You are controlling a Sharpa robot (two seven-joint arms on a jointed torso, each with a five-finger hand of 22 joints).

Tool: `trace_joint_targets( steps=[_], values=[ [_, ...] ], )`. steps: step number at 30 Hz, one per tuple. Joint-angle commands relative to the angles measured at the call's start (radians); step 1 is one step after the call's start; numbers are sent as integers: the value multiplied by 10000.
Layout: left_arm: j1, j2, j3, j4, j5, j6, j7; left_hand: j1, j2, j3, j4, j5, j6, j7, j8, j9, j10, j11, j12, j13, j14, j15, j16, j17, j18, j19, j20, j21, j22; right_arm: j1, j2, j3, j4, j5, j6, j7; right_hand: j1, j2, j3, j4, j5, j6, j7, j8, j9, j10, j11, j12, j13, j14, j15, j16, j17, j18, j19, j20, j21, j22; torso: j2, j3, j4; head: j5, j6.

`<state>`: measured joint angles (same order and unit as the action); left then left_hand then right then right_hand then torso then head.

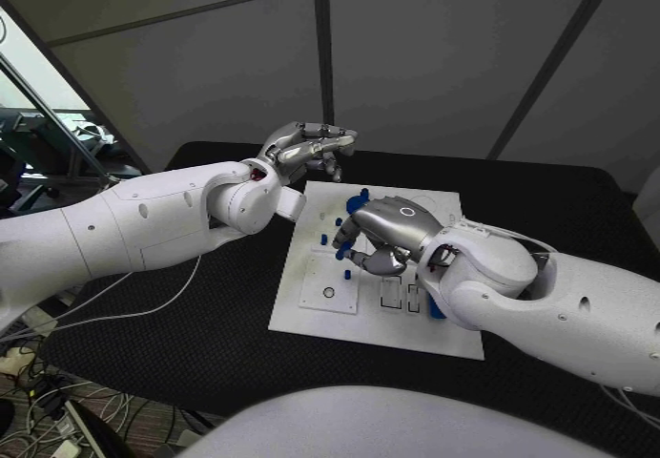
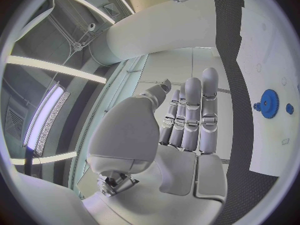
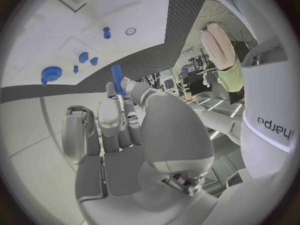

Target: Assemble the parts on the task board

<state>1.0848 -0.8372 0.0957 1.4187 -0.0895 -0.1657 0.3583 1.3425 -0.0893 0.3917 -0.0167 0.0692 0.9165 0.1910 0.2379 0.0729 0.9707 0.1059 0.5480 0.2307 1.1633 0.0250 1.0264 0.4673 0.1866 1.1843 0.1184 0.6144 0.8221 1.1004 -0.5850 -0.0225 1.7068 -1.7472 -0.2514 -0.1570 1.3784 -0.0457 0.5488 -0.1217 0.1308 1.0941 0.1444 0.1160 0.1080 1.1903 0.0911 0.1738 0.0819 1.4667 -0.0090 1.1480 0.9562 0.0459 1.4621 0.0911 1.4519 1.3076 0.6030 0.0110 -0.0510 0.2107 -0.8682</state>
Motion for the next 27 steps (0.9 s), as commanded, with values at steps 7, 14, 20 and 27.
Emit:
trace_joint_targets(
  steps=[7,14,20,27],
  values=[
    [28,83,12,38,32,109,85,30,19,-48,12,31,-57,-14,28,8,-60,18,68,-7,-63,21,65,-17,-37,17,40,-50,-9,-330,634,-260,-659,161,487,564,134,16,56,-36,45,-14,102,-49,-9,168,-138,-72,12,110,-8,53,-16,-39,56,27,45,999,-1,16,-33,284,-44],
    [29,108,12,36,32,128,112,31,18,-57,15,31,-70,-13,34,6,-71,19,73,-11,-65,21,68,-21,-37,17,40,-53,-11,-523,912,-300,-1053,107,722,605,125,11,56,-37,41,-19,112,-55,-10,163,-130,-82,12,108,-3,55,-17,-38,54,31,44,997,-4,20,-25,381,-44],
    [29,120,13,23,32,138,115,31,18,-57,15,31,-70,-13,34,6,-71,19,73,-11,-65,21,68,-21,-37,17,40,-53,-11,-607,1029,-307,-1200,75,821,663,125,11,56,-37,41,-19,112,-55,-10,163,-130,-82,12,108,-3,55,-17,-38,54,31,44,997,-4,15,-22,399,-44],
    [29,137,13,-1,32,148,107,31,18,-57,15,31,-70,-13,34,6,-71,19,73,-11,-65,21,68,-21,-37,17,40,-53,-11,-647,1073,-312,-1251,67,997,727,117,12,59,-39,39,-24,119,-61,-10,157,-123,-94,13,108,4,67,-4,-39,54,36,47,1000,-6,19,-40,446,-44]
  ],
)
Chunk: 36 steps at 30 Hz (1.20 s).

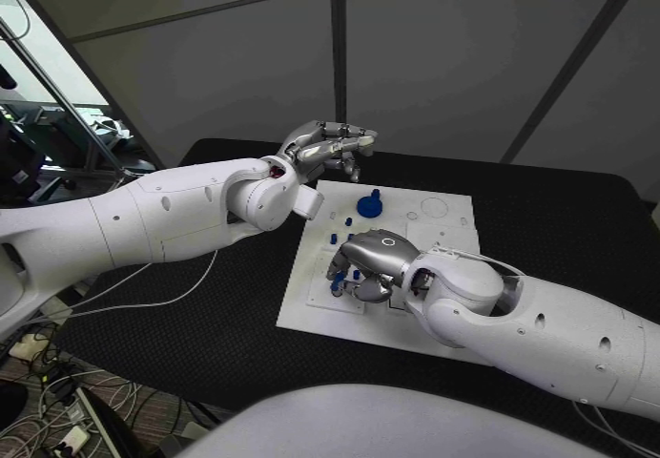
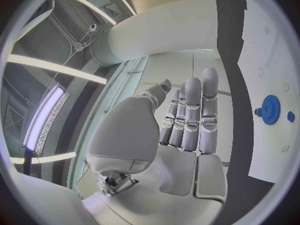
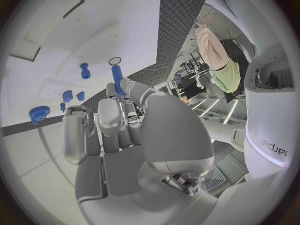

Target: Assemble the parts on the task board

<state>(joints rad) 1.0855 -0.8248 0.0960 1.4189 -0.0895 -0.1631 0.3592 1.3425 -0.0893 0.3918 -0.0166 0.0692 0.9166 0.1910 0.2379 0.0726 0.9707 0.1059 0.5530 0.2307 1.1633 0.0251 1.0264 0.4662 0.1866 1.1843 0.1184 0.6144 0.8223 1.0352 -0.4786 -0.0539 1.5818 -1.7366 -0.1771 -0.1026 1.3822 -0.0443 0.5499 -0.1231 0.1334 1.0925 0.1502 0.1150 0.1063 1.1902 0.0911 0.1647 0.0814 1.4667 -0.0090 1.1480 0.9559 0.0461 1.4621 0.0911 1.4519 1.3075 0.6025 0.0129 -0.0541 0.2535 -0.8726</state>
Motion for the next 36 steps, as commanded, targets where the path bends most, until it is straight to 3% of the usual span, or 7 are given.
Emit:
trace_joint_targets(
  steps=[1,26,36],
  values=[
    [21,15,10,-5,32,122,96,31,19,-57,14,31,-70,-13,34,8,-71,19,23,-10,-66,21,69,-10,-37,17,40,-53,-12,3,7,1,-1,-39,279,189,80,-2,49,-25,13,-8,62,-52,7,158,-123,-3,18,108,3,68,0,-41,54,36,47,1002,1,-1,-9,21,0],
    [21,17,9,-39,32,135,82,31,19,-57,14,31,-70,-13,34,8,-71,19,23,-10,-66,21,69,-10,-37,17,40,-53,-12,-7,63,-32,-217,-336,724,21,72,-1,48,-24,10,-6,65,-53,8,160,-120,-8,20,105,7,60,-15,-39,50,40,43,996,1,-9,0,3,0],
    [21,9,9,-36,32,137,70,31,19,-57,14,31,-70,-13,34,8,-71,19,23,-10,-66,21,69,-10,-37,17,40,-53,-12,-6,185,-240,-252,-342,906,186,21,-19,25,-15,-18,-30,79,-77,6,138,-109,-44,22,93,23,50,-44,-32,29,57,26,973,5,-4,6,1,0]
  ],
)
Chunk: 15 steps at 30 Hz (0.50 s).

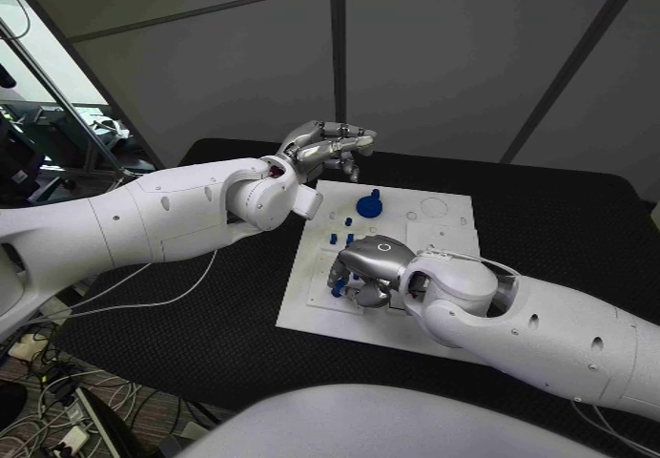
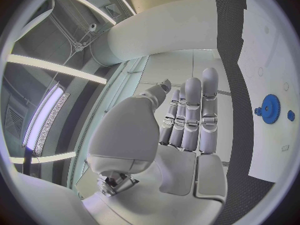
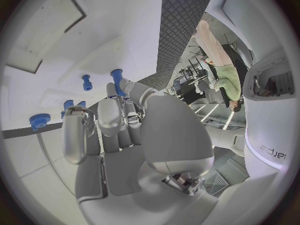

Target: Assemble the parts on the task board

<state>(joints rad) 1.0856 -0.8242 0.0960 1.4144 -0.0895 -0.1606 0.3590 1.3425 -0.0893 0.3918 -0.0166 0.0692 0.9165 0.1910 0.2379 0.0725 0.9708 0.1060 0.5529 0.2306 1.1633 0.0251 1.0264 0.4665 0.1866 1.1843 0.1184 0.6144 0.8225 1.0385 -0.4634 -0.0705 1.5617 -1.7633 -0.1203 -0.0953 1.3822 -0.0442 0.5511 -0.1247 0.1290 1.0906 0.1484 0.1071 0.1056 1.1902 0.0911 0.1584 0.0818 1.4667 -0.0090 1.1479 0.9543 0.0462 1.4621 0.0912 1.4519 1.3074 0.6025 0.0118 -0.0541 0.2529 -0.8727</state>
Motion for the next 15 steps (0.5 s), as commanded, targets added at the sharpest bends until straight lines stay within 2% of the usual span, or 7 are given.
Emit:
trace_joint_targets(
  steps=[1,3,5,8,11,15],
  values=[
    [21,2,9,9,32,115,70,31,18,-58,14,31,-70,-13,34,10,-71,18,23,-10,-66,21,69,-12,-37,17,40,-54,-14,-39,46,-82,-66,-58,356,146,-48,-57,-19,22,9,-108,135,-61,-9,47,-82,-48,3,80,50,36,-58,-20,-11,74,-13,920,2,6,4,9,1],
    [21,1,9,10,32,118,67,31,18,-58,14,31,-70,-13,34,10,-71,18,23,-10,-66,21,69,-12,-37,17,40,-54,-14,-39,56,-91,-83,-38,358,181,-203,-151,-84,82,48,-423,216,-252,-82,-224,-3,-218,-56,40,121,-39,-174,22,-130,118,-137,749,-4,3,2,9,1],
    [21,-3,9,11,32,123,62,31,18,-58,14,31,-70,-13,34,10,-71,18,23,-10,-66,21,69,-12,-37,17,40,-54,-14,-39,59,-100,-103,-13,306,217,-445,-337,-213,175,136,-883,220,-461,-185,-700,91,-479,-159,-29,203,-183,-385,111,-371,191,-399,395,-8,0,-1,13,1],
    [21,-11,9,10,32,123,54,31,18,-58,14,31,-70,-13,34,10,-71,18,23,-10,-66,21,69,-12,-37,17,40,-54,-14,-38,45,-108,-121,6,137,223,-726,-602,-506,290,70,-1453,185,-455,-305,-1589,215,-851,-196,-183,298,-520,-844,296,-859,291,-958,-334,-7,0,-8,11,1],
    [22,-15,9,8,32,126,47,51,29,-75,13,32,-98,-10,60,6,-94,21,46,-20,-76,23,78,-25,-37,18,40,-63,-19,-38,21,-112,-126,15,-126,209,-714,-649,-817,298,23,-1829,137,-449,-356,-2146,294,-875,-179,-363,350,-847,-1277,423,-1211,366,-1414,-890,-6,2,-4,0,1],
    [22,-14,9,3,32,145,38,50,29,-76,14,32,-99,-9,61,6,-95,22,47,-20,-77,23,78,-26,-37,18,40,-64,-20,-38,-38,-114,-70,22,-681,244,-649,-643,-1102,276,53,-2125,164,-433,-363,-2483,337,-793,-165,-507,388,-1100,-1622,515,-1449,406,-1766,-1308,0,15,6,-17,1]
  ],
)
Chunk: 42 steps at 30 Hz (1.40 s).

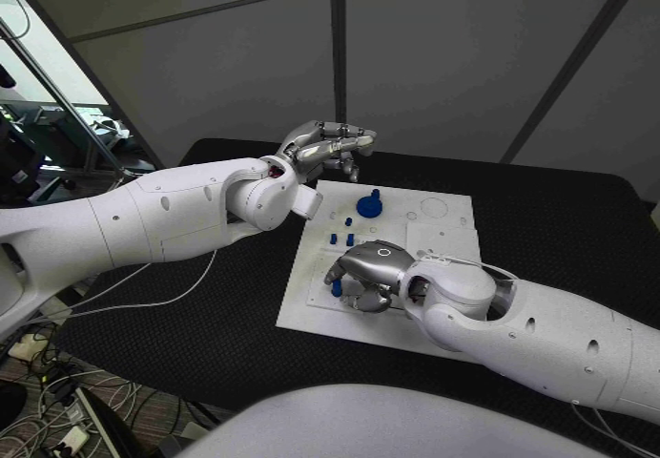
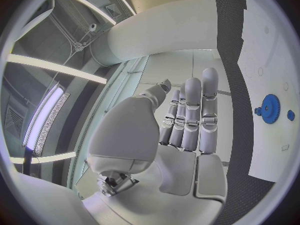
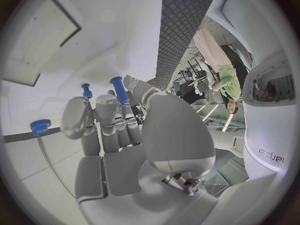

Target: Assemble the parts on the task board

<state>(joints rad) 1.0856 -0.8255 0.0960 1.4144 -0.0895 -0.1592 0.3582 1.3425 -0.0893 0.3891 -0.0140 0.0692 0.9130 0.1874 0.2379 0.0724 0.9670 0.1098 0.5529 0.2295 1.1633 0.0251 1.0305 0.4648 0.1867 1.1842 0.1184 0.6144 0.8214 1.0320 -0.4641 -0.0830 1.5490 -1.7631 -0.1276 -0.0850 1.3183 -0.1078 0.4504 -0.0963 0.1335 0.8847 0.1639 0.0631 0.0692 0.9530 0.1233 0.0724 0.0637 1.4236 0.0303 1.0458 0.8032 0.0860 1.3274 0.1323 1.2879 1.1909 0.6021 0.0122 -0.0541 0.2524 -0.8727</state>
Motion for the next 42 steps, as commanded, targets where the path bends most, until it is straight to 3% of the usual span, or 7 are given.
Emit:
trace_joint_targets(
  steps=[1,14,19,26,28,35,42],
  values=[
    [21,-3,9,1,32,134,43,50,29,-49,-12,32,-63,27,61,6,-57,-16,47,-9,-77,23,36,-9,-39,18,40,-64,-9,26,-55,11,86,31,-772,161,-2,-6,-139,-10,12,-79,16,13,5,-142,17,89,20,-84,-3,-91,-130,125,-117,-3,-157,-179,4,13,5,-14,1],
    [17,-18,5,-44,32,224,20,50,34,-52,-10,33,-69,28,66,6,-62,-15,50,-12,-80,24,37,-12,-39,17,41,-66,-10,39,-1421,35,1432,705,-2856,498,101,173,-412,11,293,75,150,100,75,83,-33,656,75,-89,-45,-204,-356,159,-127,-33,-359,-400,-38,5,-42,-186,1],
    [16,-47,-25,-48,32,241,12,44,29,-62,-5,31,-76,31,70,4,-68,-13,54,-14,-85,26,38,-15,-40,16,42,-69,-11,136,-2516,350,1975,1984,-2890,-31,-399,207,-637,445,161,701,231,394,209,1268,-126,1370,231,133,-84,90,-16,35,244,-60,20,89,-42,-7,-44,-498,1],
    [13,-122,-63,-28,32,228,29,44,29,-62,-5,31,-76,31,70,4,-68,-13,54,-14,-85,26,38,-15,-40,16,42,-69,-11,218,-4347,658,2727,4117,-2954,-1564,-1312,-160,-1719,1249,1218,1344,-331,818,379,3506,-790,3102,1301,641,-626,1344,1547,-417,1449,-522,1538,2018,-83,-40,-98,-1102,112],
    [13,-138,-69,-19,32,220,39,44,29,-62,-5,31,-76,31,70,4,-68,-13,54,-14,-85,26,38,-15,-40,16,42,-69,-11,224,-4785,685,2925,4402,-2920,-2084,-1588,-164,-2426,1687,2159,1475,-424,987,507,3373,-984,4158,2364,713,-846,1727,1966,-507,1685,-728,1875,2452,-89,-62,-115,-1302,127],
    [8,-171,-80,-4,32,216,57,44,29,-62,-5,31,-76,31,70,4,-68,-13,54,-14,-85,26,38,-15,-40,16,42,-69,-11,158,-5682,706,3385,4300,-2790,-3578,-1555,212,-4067,2825,2067,1500,-635,1578,1238,3549,-1052,9929,9031,900,-857,3040,3692,-673,2010,-760,2338,3095,-109,-42,-193,-1692,153],
    [5,-175,-85,-4,32,216,65,44,29,-62,-5,31,-76,31,70,4,-68,-13,54,-14,-85,26,38,-15,-40,16,42,-69,-11,-66,-5876,654,3567,4013,-2315,-4566,-1550,238,-4835,3355,1919,1293,-621,1760,1586,3855,-1018,11124,10604,947,-813,3474,4329,-707,2089,-737,2432,3233,-123,-54,-194,-1753,124]
  ],
)
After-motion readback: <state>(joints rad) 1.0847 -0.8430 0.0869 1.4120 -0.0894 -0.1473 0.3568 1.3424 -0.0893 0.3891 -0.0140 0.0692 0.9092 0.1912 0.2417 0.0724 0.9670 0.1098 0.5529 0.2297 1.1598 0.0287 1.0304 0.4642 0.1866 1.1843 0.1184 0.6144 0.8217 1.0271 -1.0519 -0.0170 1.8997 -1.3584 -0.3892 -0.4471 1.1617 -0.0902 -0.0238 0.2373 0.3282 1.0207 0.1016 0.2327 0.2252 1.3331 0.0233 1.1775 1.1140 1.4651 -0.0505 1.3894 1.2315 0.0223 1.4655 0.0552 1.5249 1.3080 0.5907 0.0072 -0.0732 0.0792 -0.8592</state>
